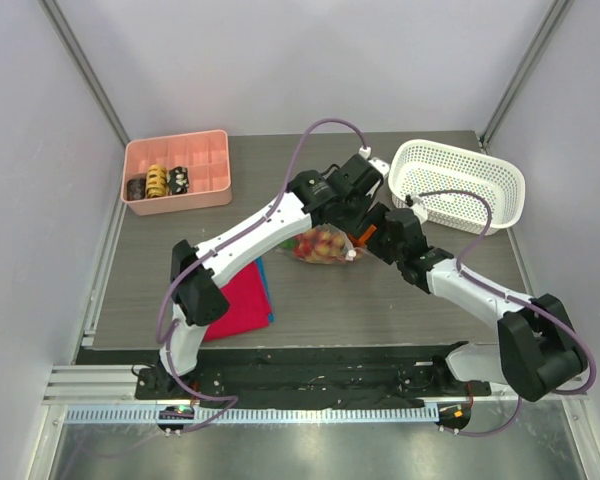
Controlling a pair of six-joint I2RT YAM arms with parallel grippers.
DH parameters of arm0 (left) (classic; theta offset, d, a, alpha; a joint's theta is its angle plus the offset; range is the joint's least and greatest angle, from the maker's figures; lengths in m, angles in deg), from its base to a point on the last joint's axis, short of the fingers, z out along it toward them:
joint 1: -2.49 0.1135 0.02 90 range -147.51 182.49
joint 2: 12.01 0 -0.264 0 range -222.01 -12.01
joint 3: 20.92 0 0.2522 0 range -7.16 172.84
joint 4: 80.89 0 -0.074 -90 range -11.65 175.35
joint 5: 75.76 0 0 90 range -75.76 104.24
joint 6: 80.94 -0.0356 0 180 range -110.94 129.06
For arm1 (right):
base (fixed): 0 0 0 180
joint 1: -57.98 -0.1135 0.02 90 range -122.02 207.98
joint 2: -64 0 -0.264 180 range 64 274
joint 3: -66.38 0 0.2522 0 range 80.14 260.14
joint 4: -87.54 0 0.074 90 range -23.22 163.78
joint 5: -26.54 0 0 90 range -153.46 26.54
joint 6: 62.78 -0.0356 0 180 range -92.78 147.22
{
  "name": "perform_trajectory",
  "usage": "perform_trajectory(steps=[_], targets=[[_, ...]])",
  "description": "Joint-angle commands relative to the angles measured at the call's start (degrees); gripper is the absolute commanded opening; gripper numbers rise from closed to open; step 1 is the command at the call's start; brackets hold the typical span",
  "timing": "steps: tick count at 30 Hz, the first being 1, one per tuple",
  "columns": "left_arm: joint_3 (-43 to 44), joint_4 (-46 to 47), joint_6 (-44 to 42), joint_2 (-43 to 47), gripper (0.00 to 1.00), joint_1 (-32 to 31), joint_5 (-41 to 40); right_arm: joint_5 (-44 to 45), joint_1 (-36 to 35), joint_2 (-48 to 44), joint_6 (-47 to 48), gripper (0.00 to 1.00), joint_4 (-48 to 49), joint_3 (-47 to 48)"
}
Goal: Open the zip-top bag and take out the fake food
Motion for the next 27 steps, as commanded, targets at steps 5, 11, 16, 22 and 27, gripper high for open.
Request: perform_trajectory(steps=[5,11,16,22,27], targets=[[-0.1,1.14,1.13,6.62,0.0,-0.09,1.01,4.4,-0.08,2.16,6.68,0.9,10.2,0.37],[-2.91,2.19,1.57,8.11,0.0,-0.09,0.57,5.28,0.1,3.29,7.48,0.82,11.1,2.11],[-3.7,2.36,1.75,7.94,0.0,-0.09,0.14,3.26,0.1,2.95,9.41,0.55,9.43,3.97],[-6.08,4.12,2.01,7.24,0.0,0.79,-2.5,-1.82,0.18,-3.19,13.71,0.28,5.74,3.97],[-6.7,5.79,2.71,6.18,0.0,3.68,-2.33,-6.83,0.09,-9.88,14.68,0.24,-4.08,5.2]])
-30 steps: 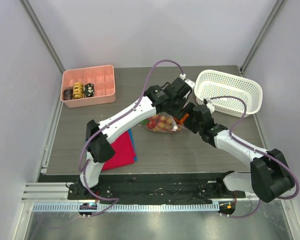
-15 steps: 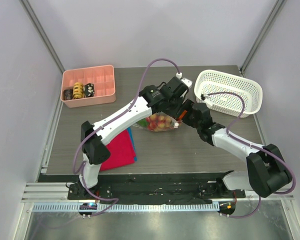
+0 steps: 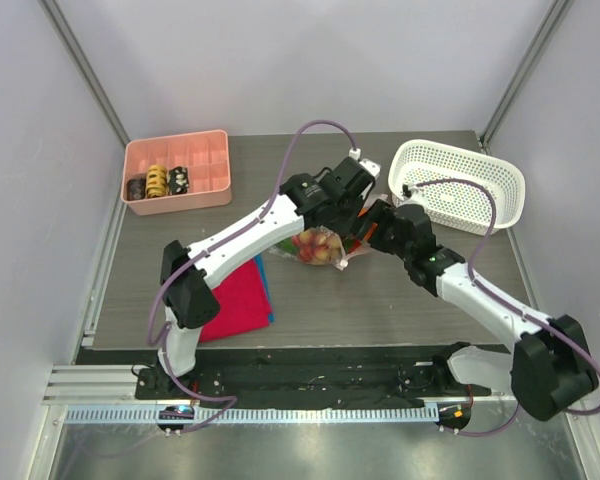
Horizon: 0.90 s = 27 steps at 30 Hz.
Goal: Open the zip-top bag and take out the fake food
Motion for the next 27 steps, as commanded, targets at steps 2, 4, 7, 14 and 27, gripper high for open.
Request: perform_trajectory(steps=[2,4,7,14,27], targets=[[-0.05,3.39,1.25,2.07,0.0,3.34,-0.8,-6.97,0.01,-10.12,2.8,0.24,-8.33,4.56],[-0.05,3.39,1.07,1.98,0.0,4.14,-0.62,-6.8,0.09,-12.51,2.8,0.24,-12.99,5.88],[-0.49,3.48,0.99,2.24,0.0,4.67,-0.62,-7.49,0.71,-15.16,2.36,0.24,-16.43,8.87],[-1.19,5.93,1.51,3.47,0.0,4.84,4.82,-16.64,0.97,-11.12,0.24,0.29,-15.2,13.26],[-7.26,9.91,5.21,4.62,0.0,5.11,9.75,-15.42,1.85,1.1,-0.63,0.53,-7.11,12.4]])
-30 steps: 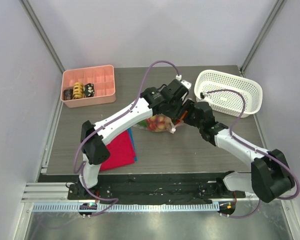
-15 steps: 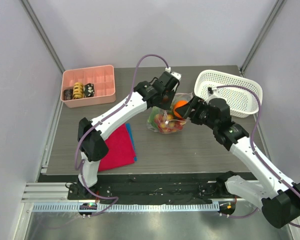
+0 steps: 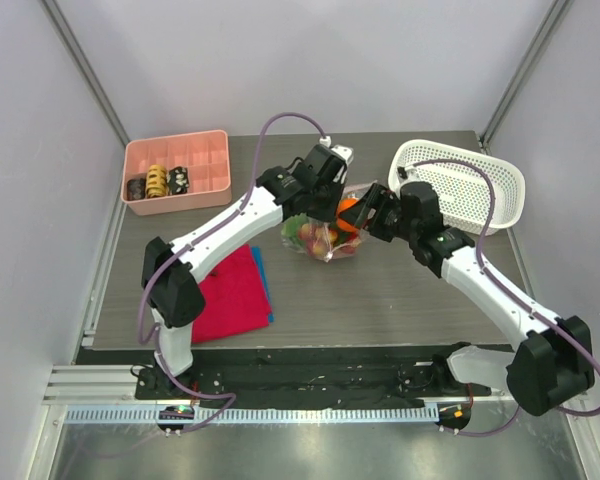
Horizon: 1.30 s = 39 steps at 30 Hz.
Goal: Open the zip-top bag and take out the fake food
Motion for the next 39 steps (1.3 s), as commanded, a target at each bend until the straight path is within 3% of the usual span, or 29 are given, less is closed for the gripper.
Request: perform_trajectory(steps=[1,9,12,19,23,28,31,32,35,39], targets=[[2.23,0.35,0.53,-1.15,0.0,-1.71,2.1,0.0,-0.07,2.74,-1.81,0.56,5.89,0.11],[0.3,2.97,1.31,-1.07,0.0,-1.19,3.76,1.84,0.02,3.36,-8.75,0.87,1.68,-2.53],[0.39,3.06,2.37,-1.6,0.0,-1.19,5.95,3.25,-0.07,3.01,-11.92,0.93,0.62,-3.5],[-0.67,3.85,3.95,-1.42,0.0,-1.19,7.9,3.7,0.02,3.18,-13.32,0.93,-3.42,-2.61],[-0.58,3.86,4.13,-1.6,0.0,-1.19,8.51,3.51,-1.21,2.05,-14.21,0.92,0.15,-7.27],[-0.58,3.86,4.57,-1.42,0.0,-1.27,9.04,2.55,-1.3,3.88,-13.68,0.82,3.16,-8.51],[-0.58,3.33,4.3,-1.51,0.0,-1.19,7.72,4.82,-1.3,2.14,-12.9,0.66,2.46,-7.72],[-0.58,3.15,4.13,-1.6,0.0,-1.27,7.02,5.53,-1.3,1.35,-11.41,0.51,1.07,-7.11],[-1.28,3.33,3.6,-1.25,0.0,-1.19,6.4,6.33,-1.21,0.02,-7.46,0.37,-2.62,-3.68],[-2.25,2.8,2.72,-1.33,0.0,-1.19,3.34,4.92,-1.12,-0.68,-6.39,0.3,-10.0,2.91]])
